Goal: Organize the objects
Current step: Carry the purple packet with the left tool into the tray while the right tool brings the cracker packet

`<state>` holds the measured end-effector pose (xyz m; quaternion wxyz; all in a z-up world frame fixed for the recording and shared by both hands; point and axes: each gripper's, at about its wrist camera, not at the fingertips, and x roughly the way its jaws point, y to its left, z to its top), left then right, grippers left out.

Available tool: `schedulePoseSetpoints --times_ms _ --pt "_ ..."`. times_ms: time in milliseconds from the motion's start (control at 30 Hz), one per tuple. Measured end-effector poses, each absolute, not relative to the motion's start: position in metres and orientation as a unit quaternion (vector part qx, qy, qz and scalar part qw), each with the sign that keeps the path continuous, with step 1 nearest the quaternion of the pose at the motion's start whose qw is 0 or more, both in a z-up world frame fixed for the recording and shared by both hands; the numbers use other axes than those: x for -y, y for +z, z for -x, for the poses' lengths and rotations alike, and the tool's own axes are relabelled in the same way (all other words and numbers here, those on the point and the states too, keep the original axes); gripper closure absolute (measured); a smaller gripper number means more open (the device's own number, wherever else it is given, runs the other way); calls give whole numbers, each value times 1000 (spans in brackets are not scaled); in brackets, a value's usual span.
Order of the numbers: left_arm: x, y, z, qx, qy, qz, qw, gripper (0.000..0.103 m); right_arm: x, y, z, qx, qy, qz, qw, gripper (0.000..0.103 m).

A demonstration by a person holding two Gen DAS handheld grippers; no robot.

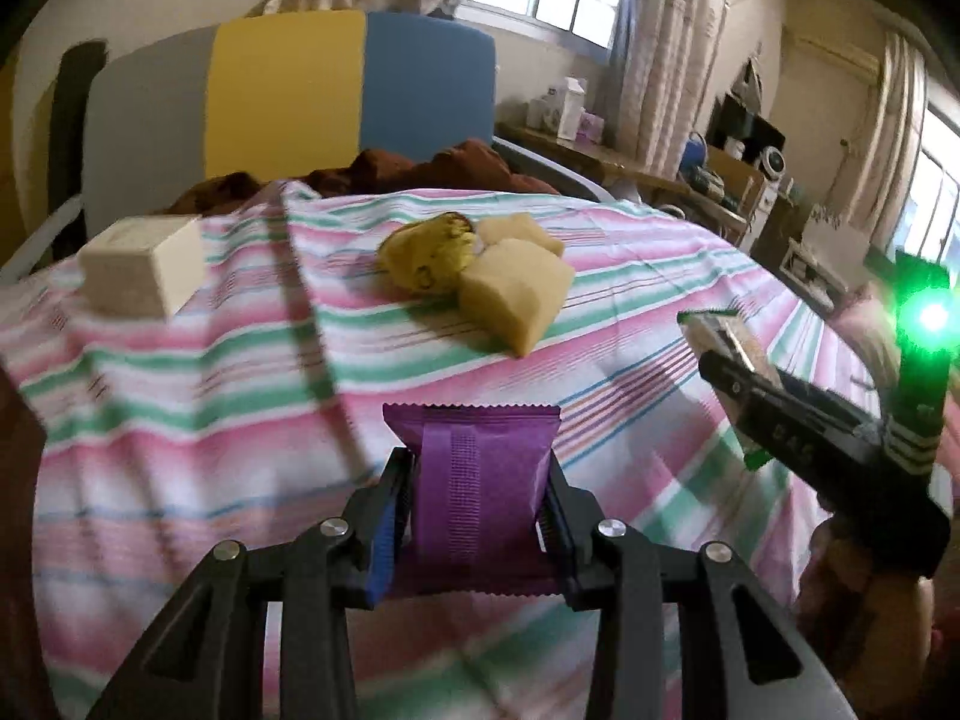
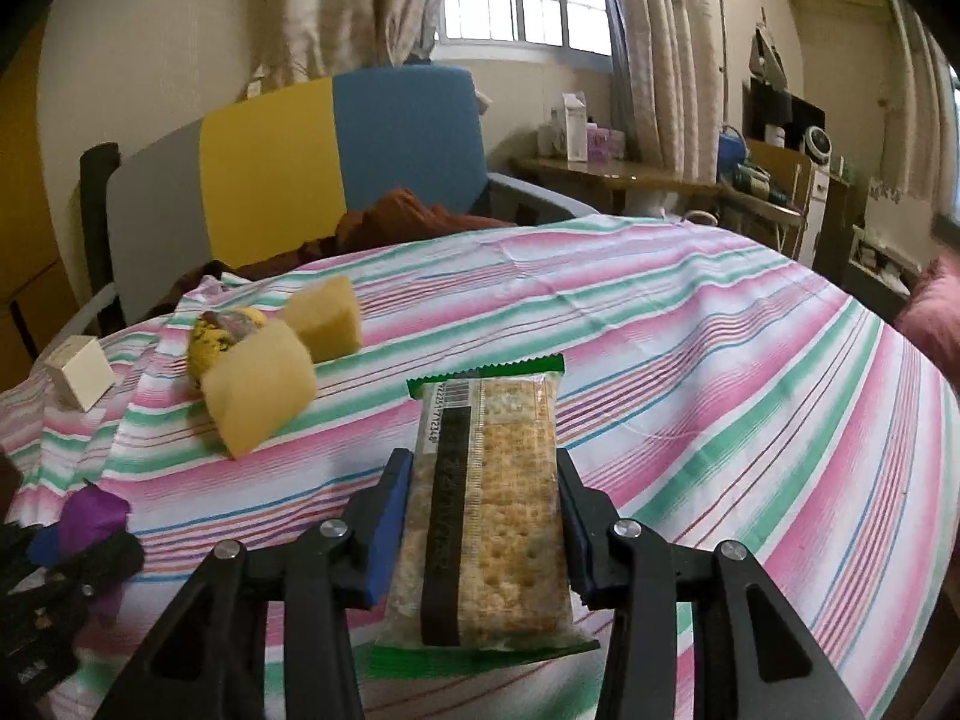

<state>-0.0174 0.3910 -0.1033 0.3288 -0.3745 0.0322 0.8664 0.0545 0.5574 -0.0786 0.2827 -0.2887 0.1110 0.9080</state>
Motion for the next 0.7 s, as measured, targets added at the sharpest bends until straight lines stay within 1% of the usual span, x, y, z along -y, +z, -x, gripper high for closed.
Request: schedulePoseSetpoints --times_ms 300,500,700 --pt "-339 -84 -7 10 858 382 342 63 -509 -72 -64 -84 919 309 229 58" --pt "-302 -62 -26 40 861 367 350 63 -457 -58 -68 -107 931 302 176 58" --pt "-252 -42 -36 80 869 351 340 63 -397 -42 -59 -107 940 304 107 58"
